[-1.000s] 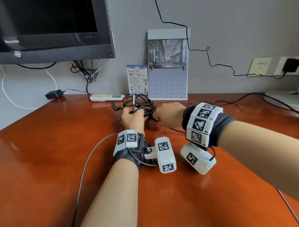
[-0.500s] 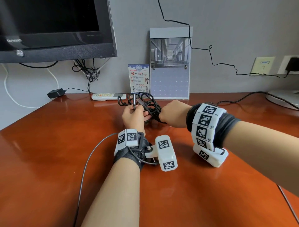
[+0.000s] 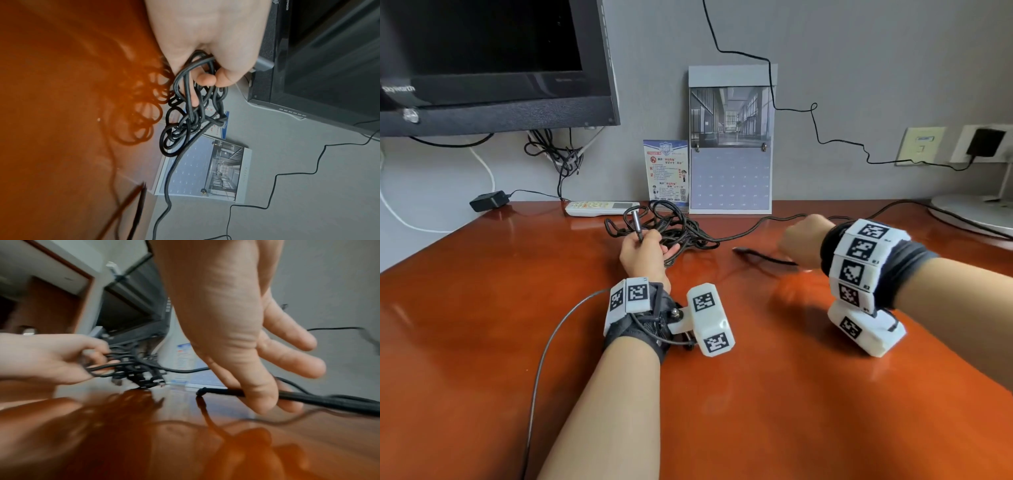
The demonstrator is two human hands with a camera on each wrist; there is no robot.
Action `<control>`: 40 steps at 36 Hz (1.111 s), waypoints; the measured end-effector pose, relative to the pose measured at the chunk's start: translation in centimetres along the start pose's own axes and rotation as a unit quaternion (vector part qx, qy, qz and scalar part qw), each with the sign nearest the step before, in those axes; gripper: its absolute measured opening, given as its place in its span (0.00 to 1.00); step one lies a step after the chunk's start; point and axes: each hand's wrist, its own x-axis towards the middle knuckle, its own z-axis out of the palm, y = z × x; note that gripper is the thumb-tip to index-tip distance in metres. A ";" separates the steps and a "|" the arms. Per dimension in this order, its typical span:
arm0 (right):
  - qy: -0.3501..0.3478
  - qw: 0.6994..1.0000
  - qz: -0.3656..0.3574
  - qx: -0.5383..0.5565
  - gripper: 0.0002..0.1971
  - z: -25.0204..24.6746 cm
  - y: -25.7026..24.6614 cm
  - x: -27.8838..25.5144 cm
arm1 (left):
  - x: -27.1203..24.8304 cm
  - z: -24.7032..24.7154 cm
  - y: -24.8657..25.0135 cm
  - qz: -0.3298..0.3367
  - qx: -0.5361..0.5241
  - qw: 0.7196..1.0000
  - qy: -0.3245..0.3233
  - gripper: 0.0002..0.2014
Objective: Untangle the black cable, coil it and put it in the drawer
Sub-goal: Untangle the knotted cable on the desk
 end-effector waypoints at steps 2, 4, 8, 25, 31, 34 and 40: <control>-0.033 0.998 0.057 0.022 0.16 1.9 2.2 1.1 | 0.0 0.0 0.0 -0.001 -0.003 1.000 0.002 0.11; -0.032 0.992 0.108 0.057 0.14 3.7 4.5 1.7 | 0.0 0.0 0.0 -0.005 -0.004 1.000 0.001 0.11; -0.053 0.975 0.186 0.109 0.14 6.2 7.0 1.9 | -0.2 0.0 0.1 -0.006 0.003 1.000 -0.005 0.11; 0.177 0.858 -0.015 0.481 0.15 0.9 -2.1 6.1 | -0.9 0.8 0.4 -0.036 0.087 0.995 0.024 0.15; 0.159 0.865 -0.009 0.476 0.23 1.6 -3.0 6.3 | -1.3 0.7 0.8 -0.104 0.105 0.989 -0.001 0.07; 0.155 0.861 0.011 0.484 0.25 2.4 -3.7 6.7 | -1.8 0.7 0.5 -0.126 0.113 0.984 -0.049 0.09; 0.205 0.772 -0.020 0.601 0.05 4.2 -3.1 6.4 | -1.4 1.1 0.1 -0.110 0.168 0.978 -0.050 0.13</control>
